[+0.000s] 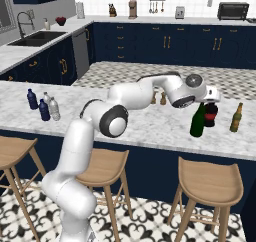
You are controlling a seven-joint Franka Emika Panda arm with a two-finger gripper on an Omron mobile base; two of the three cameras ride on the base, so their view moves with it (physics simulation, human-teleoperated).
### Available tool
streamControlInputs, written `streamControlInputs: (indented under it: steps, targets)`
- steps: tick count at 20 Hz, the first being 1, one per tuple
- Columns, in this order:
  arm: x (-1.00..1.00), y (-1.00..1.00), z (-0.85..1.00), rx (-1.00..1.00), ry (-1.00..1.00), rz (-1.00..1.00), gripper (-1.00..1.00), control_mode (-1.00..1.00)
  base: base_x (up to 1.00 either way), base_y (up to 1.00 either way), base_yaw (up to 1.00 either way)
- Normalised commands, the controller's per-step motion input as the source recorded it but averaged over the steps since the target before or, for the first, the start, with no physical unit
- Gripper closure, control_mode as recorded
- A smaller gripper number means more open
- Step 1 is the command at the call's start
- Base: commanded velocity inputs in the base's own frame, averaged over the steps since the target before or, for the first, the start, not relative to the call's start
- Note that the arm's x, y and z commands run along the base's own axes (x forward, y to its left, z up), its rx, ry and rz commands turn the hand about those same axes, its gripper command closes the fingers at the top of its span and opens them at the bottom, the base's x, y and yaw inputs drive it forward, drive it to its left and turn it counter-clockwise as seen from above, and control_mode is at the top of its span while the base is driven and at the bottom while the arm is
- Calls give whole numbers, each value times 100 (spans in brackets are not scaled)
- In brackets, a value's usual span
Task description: Move the plastic bottles in the middle to the plastics group, and the glass bottles in the middle to the glass group.
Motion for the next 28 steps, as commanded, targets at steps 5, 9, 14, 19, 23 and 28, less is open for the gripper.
streamControlInputs:
  steps: [5, 9, 14, 19, 23, 28]
  targets:
    - [-1, 13, 45, 0, 0, -5, -100, -100, 0, 0, 0]
    - [-26, 45, 40, 0, 0, -1, -100, -100, 0, 0, 0]
    - [-62, 46, 12, 1, -1, 0, -100, -100, 0, 0, 0]
    - [-56, 86, -9, 2, 19, -8, -100, -100, 0, 0, 0]
    - [-54, 92, -2, 0, 35, -5, -100, -100, 0, 0, 0]
    - [-85, 74, 0, 8, 18, -10, -100, -100, 0, 0, 0]
